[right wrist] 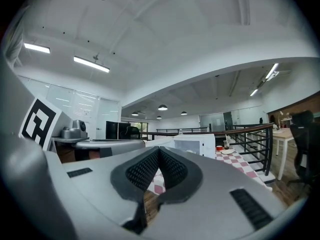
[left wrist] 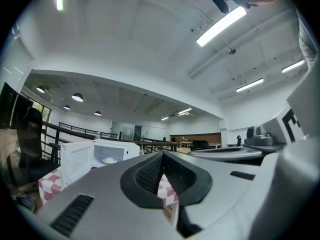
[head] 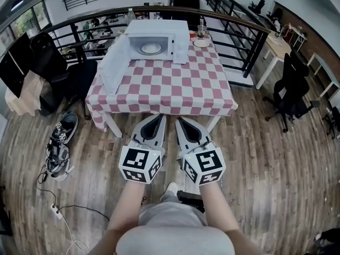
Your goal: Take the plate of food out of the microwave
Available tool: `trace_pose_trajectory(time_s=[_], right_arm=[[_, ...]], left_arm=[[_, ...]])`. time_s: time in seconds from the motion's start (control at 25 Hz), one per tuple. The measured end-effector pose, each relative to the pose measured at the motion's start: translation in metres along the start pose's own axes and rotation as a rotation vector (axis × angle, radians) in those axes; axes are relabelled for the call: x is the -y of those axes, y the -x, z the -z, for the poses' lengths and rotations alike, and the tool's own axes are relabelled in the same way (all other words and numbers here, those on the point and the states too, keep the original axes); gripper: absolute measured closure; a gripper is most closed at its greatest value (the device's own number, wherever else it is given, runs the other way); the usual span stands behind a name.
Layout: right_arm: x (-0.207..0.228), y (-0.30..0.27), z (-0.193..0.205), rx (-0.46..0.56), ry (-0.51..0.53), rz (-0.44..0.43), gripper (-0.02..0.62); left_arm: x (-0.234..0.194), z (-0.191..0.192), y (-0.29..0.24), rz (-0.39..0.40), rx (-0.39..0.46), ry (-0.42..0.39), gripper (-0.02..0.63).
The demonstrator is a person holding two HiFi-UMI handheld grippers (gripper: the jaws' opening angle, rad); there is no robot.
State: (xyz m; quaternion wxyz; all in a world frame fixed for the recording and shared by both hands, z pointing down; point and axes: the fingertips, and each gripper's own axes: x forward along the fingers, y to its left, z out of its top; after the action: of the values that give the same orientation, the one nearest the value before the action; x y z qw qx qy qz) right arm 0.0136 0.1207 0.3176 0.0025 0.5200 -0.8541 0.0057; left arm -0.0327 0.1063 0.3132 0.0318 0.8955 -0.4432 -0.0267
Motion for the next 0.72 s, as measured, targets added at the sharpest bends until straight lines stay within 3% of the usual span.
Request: trace_pose_trajectory(time_s=[0.72], right_arm=[[0.083, -0.108, 0.011, -0.023, 0.006, -0.039, 0.569]], left_arm=[[-0.060, 0.010, -0.123, -0.032, -0.008, 0.011, 0.604]])
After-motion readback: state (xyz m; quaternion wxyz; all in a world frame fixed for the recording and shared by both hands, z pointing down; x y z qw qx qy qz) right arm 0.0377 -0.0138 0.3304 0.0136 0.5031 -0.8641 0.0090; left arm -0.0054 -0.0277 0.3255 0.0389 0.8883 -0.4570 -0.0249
